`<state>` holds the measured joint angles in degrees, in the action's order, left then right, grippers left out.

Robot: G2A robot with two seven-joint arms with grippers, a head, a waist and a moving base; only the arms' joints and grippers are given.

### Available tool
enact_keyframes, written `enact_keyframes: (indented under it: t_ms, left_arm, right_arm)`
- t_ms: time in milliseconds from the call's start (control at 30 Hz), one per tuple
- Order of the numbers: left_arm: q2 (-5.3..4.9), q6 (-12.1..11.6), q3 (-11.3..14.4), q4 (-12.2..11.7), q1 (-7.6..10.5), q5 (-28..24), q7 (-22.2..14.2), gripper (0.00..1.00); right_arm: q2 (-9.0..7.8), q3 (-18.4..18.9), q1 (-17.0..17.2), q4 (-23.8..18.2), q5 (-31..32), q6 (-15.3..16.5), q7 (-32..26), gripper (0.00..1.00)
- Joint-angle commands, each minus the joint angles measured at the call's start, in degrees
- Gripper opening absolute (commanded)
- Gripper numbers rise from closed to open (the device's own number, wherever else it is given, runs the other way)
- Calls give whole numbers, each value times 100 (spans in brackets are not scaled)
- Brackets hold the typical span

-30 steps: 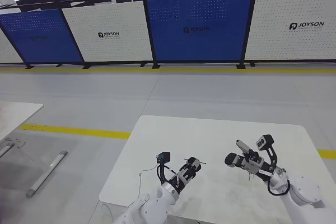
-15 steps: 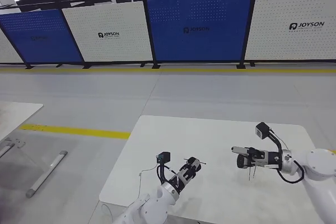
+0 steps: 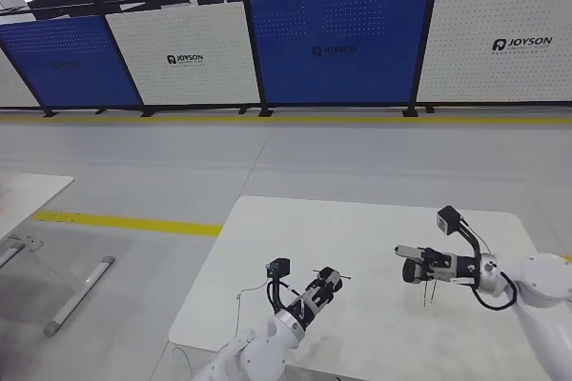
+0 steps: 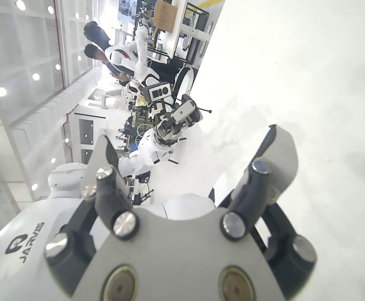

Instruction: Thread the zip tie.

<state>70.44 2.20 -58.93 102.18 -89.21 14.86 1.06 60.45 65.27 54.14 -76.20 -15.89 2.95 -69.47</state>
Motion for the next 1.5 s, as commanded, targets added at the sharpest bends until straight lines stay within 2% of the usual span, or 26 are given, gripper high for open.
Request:
enact_keyframes:
  t_ms: [0, 133, 233, 300, 367, 733, 767, 833, 1000, 1133, 1433, 1467]
  left_arm:
    - [0, 0, 0, 0, 0, 0, 0, 0]
    - [0, 0, 0, 0, 0, 0, 0, 0]
    - [0, 0, 0, 0, 0, 0, 0, 0]
    - [0, 0, 0, 0, 0, 0, 0, 0]
    - [0, 0, 0, 0, 0, 0, 0, 0]
    - [0, 0, 0, 0, 0, 0, 0, 0]
    - [0, 0, 0, 0, 0, 0, 0, 0]
    - [0, 0, 0, 0, 0, 0, 0, 0]
    - [0, 0, 0, 0, 0, 0, 0, 0]
    - [0, 0, 0, 0, 0, 0, 0, 0]
    - [0, 0, 0, 0, 0, 0, 0, 0]
    - [0, 0, 0, 0, 0, 0, 0, 0]
  right_arm:
    - [-39, 17, -75, -161, 499, -18, 53, 100]
    - [-133, -6, -360, -400, 1466, -346, -352, 100]
    - [-161, -153, -565, -437, 1958, -447, -705, 100]
    - [-147, -324, -720, -276, 2153, -391, -898, 100]
    - [-115, -516, -874, -148, 2480, -281, -723, 100]
    - [-114, -524, -860, -156, 2501, -281, -687, 100]
    - [-118, -571, -832, -207, 2686, -347, -589, 100]
    - [-133, -648, -829, -426, 3203, -674, -398, 100]
    - [-171, -776, -869, -728, 3905, -1304, -608, 100]
    - [-143, -1097, -850, -774, 4334, -1364, -677, 100]
    - [-135, -1112, -857, -771, 4318, -1370, -655, 100]
    - [-138, -1115, -804, -725, 4422, -1444, -500, 100]
